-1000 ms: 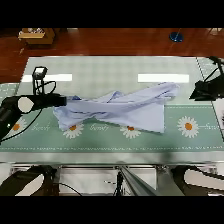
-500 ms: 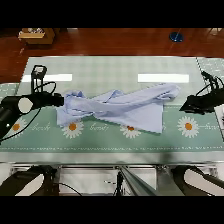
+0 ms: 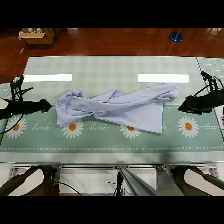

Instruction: Fold the shirts.

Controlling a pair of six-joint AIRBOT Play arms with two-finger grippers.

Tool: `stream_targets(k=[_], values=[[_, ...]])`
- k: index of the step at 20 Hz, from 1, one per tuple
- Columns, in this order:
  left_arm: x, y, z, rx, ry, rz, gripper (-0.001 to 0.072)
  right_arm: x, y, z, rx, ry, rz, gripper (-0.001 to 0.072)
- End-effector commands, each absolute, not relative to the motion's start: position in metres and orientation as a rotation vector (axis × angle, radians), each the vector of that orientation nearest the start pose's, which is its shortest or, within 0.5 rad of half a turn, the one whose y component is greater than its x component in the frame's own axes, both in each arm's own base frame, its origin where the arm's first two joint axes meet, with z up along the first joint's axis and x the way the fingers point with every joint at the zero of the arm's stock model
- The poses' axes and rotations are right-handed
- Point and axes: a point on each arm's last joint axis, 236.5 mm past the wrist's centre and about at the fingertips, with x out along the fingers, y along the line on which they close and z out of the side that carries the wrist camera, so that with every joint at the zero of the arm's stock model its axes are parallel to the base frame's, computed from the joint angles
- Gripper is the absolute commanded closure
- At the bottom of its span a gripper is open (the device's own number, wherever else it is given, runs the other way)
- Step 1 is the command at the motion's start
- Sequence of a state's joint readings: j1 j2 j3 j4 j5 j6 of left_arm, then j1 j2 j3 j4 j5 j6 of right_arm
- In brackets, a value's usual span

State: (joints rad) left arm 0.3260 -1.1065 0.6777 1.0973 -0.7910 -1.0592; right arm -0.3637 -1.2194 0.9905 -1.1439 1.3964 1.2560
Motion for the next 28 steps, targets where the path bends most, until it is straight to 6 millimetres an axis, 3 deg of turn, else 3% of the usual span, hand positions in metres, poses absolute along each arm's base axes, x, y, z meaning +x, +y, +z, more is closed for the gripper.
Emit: stream_targets(k=[1,3,7,9,11,13,14,18,19,20,24,28], values=[[0.347,0.01,-0.054,-0.44,1.039,-0.246,-0.0013,0.301,-0.009,-0.01,0.43,1.448,0.226,0.0358],[0.345,0.007,-0.068,-0.472,1.079,-0.254,-0.0013,0.299,-0.008,-0.01,0.432,1.457,0.231,0.0358],[0.358,-0.01,-0.07,-0.524,1.03,-0.333,0.0002,0.293,-0.005,-0.01,0.438,1.482,0.244,0.0358],[0.356,-0.016,-0.082,-0.54,1.059,-0.345,0.003,0.292,-0.004,-0.009,0.443,1.485,0.242,0.0358],[0.352,-0.019,-0.096,-0.563,1.098,-0.349,0.0245,0.29,-0.004,-0.009,0.455,1.495,0.237,0.0358],[0.351,-0.02,-0.103,-0.581,1.116,-0.347,0.062,0.286,-0.001,-0.008,0.462,1.514,0.244,0.0358],[0.351,-0.019,-0.104,-0.581,1.115,-0.343,0.0684,0.283,0.0,-0.008,0.464,1.526,0.25,0.0358],[0.354,-0.022,-0.086,-0.588,1.1,-0.397,0.0685,0.27,-0.01,-0.011,0.409,1.557,0.217,0.0357],[0.355,-0.023,-0.078,-0.59,1.096,-0.421,0.0685,0.265,-0.013,-0.015,0.403,1.556,0.198,0.0331],[0.356,-0.025,-0.071,-0.59,1.091,-0.443,0.0685,0.258,-0.011,-0.022,0.436,1.548,0.189,0.0231],[0.36,-0.029,-0.057,-0.586,1.083,-0.489,0.0684,0.218,0.018,-0.053,0.636,1.577,0.209,0.0202],[0.356,-0.033,-0.055,-0.594,1.093,-0.512,0.0685,0.209,0.04,-0.078,0.751,1.554,0.206,0.0202]])
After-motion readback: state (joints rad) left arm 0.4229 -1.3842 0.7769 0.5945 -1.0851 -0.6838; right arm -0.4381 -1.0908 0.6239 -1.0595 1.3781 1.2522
